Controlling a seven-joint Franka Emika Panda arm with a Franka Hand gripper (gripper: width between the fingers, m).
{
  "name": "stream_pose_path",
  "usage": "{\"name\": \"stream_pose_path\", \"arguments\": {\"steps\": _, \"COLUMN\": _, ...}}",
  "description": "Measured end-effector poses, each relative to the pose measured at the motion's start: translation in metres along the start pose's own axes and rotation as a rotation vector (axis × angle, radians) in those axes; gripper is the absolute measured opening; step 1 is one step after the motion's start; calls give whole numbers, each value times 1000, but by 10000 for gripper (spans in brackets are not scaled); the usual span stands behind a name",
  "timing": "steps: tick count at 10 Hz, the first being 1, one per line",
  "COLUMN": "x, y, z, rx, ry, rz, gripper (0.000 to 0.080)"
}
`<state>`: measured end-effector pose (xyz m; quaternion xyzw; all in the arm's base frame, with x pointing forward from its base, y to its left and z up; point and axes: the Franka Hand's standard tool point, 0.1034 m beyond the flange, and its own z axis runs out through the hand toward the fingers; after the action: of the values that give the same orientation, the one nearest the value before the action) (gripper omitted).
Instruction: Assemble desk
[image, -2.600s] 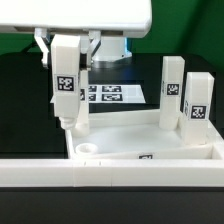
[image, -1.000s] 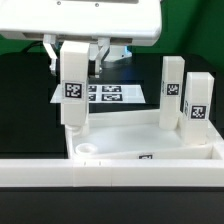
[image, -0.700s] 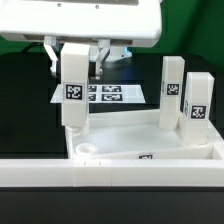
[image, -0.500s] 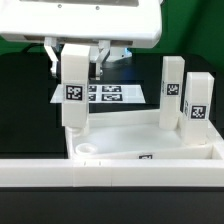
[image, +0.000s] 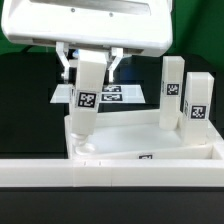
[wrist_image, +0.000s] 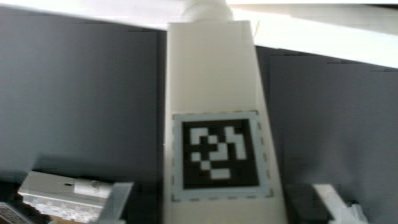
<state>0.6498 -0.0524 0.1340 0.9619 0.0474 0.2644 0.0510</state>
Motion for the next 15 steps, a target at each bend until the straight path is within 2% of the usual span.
{"name": "stream_pose_path", "arguments": {"steps": 10, "x": -2, "y": -8, "z": 2, "rx": 0, "ry": 10, "rz": 16, "gripper": 291}}
{"name": "stream_pose_path", "arguments": {"steps": 12, "x": -3, "y": 6, "z": -2, "rx": -21, "ry": 37, "rz": 25, "gripper": 290}}
{"name": "stream_pose_path", "arguments": {"steps": 13, "x": -3, "y": 19, "z": -7, "rx": -53, "ry": 100, "rz": 13, "gripper": 291}}
{"name": "stream_pose_path", "arguments": {"steps": 14, "x": -7, "y": 23, "z": -6, "rx": -57, "ry": 138, "rz": 10, "gripper": 291}}
{"name": "stream_pose_path", "arguments": {"steps": 15, "x": -7, "y": 16, "z": -5, "rx": -18, "ry": 115, "rz": 25, "gripper": 290}}
